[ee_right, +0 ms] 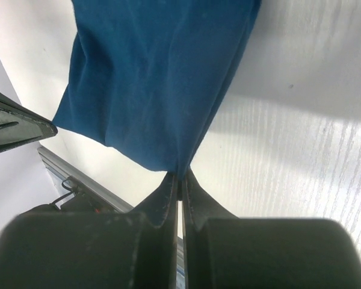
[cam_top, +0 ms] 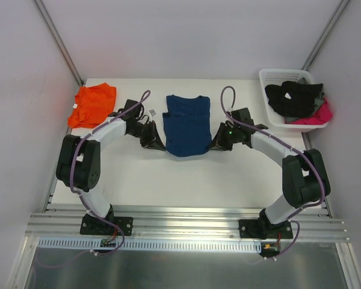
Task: Fold and stack the t-shirts
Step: Fold the tshirt
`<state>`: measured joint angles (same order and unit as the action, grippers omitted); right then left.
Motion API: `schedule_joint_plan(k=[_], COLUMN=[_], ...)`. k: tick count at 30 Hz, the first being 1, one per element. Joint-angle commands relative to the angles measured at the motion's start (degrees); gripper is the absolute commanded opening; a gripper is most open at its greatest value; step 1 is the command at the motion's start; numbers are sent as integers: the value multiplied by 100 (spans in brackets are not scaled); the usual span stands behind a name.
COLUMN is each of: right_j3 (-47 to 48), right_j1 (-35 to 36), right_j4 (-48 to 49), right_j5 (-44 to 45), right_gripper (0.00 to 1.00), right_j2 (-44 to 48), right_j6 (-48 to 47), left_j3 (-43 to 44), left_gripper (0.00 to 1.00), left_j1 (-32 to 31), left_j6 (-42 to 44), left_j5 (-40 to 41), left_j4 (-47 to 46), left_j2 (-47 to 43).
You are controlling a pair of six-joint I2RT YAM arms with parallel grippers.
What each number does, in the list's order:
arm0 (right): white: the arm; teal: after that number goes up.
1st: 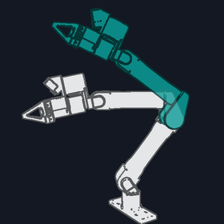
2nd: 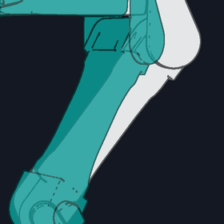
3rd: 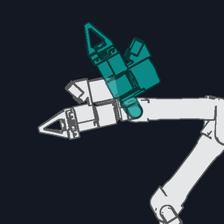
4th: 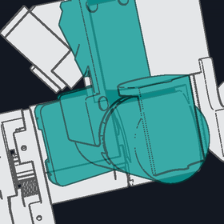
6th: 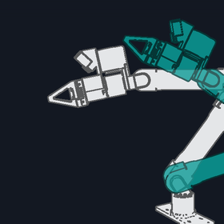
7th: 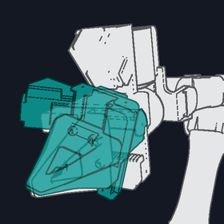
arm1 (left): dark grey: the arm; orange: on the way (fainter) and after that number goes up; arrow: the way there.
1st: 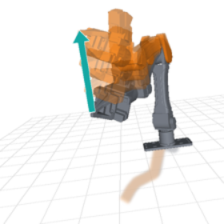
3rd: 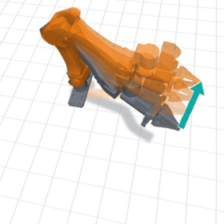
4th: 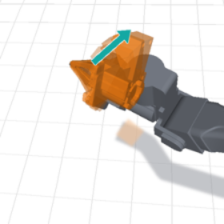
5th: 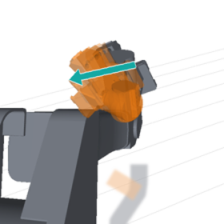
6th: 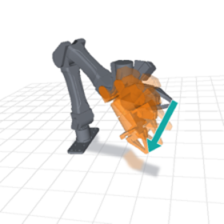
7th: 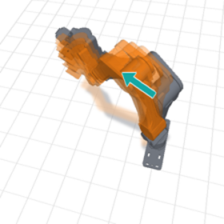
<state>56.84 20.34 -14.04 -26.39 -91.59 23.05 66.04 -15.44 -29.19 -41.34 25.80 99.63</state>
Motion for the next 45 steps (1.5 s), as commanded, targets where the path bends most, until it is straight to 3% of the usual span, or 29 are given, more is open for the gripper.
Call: schedule_joint_plan(k=[1,12,23,24,25,26,31,37,45], right_j3=[432,785,1575,1611,1628,1620,1418,1453,1550], right_j1=[-74,-118,-372,-390,-399,-416,-452,-443,-434], right_j4=[-169,-257,7,-2,-2,15,112,147,183], right_j5=[-85,-94,-112,-129,-138,-147,-182,-243,-226], right_gripper=[0,0,0,0,1,1,0,0,0], right_j2=[414,713,-34,-69,-104,-122,-131,-254,-315], right_j6=[-195,-354,-477,-468,-468,-442,-362,-283,-248], left_j3=[234,603,1517,1430,1107,913,67,198,453], left_gripper=[0,0,0,31,49,54,54,54,43], left_j1=[-47,-47,138,138,138,138,129,-73,-477], left_j6=[203,563,889,689,539,389,-148,-491,-114], left_j5=[91,363,382,286,215,127,-627,-1130,-974], left_j4=[188,329,408,434,426,417,48,-172,-199], left_j2=[-453,-999,-164,-164,-172,-164,73,416,329])
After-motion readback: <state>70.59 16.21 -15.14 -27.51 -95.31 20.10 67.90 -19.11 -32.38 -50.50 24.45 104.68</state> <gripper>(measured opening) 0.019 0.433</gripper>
